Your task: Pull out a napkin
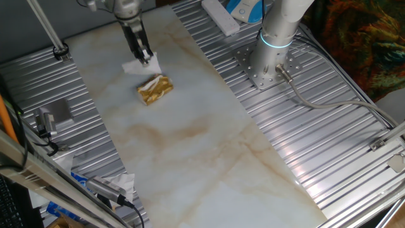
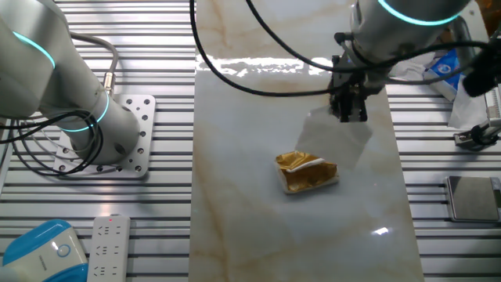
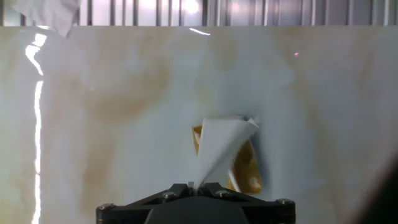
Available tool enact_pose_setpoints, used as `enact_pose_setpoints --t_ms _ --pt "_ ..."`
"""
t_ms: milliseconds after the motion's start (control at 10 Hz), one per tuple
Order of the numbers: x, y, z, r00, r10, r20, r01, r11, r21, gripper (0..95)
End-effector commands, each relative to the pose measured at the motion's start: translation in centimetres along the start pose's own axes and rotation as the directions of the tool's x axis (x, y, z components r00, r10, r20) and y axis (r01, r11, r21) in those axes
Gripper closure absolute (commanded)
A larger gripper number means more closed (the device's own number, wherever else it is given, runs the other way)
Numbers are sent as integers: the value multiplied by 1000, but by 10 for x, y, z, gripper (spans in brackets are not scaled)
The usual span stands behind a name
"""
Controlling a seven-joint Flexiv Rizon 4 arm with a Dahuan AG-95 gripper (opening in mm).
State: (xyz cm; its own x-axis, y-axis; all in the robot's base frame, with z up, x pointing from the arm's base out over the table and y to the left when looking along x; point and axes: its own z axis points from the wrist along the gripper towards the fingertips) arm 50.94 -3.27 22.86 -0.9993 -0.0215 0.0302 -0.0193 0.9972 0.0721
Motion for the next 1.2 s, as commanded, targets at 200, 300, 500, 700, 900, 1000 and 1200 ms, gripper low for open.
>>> enact_pose_setpoints --t_ms 200,300,500,700,900,1000,1200 --pt "-9 34 13 1000 23 -6 -23 1000 10 950" --pt "-10 44 16 999 33 -3 -33 999 11 950" --pt "-17 60 22 999 47 -2 -47 999 14 950" --pt "-22 70 22 998 56 -5 -56 998 13 950" --pt "-27 84 23 998 68 -3 -68 998 18 950" --pt "-28 90 26 997 76 0 -76 997 16 950" --pt "-29 94 29 996 94 1 -94 996 4 0"
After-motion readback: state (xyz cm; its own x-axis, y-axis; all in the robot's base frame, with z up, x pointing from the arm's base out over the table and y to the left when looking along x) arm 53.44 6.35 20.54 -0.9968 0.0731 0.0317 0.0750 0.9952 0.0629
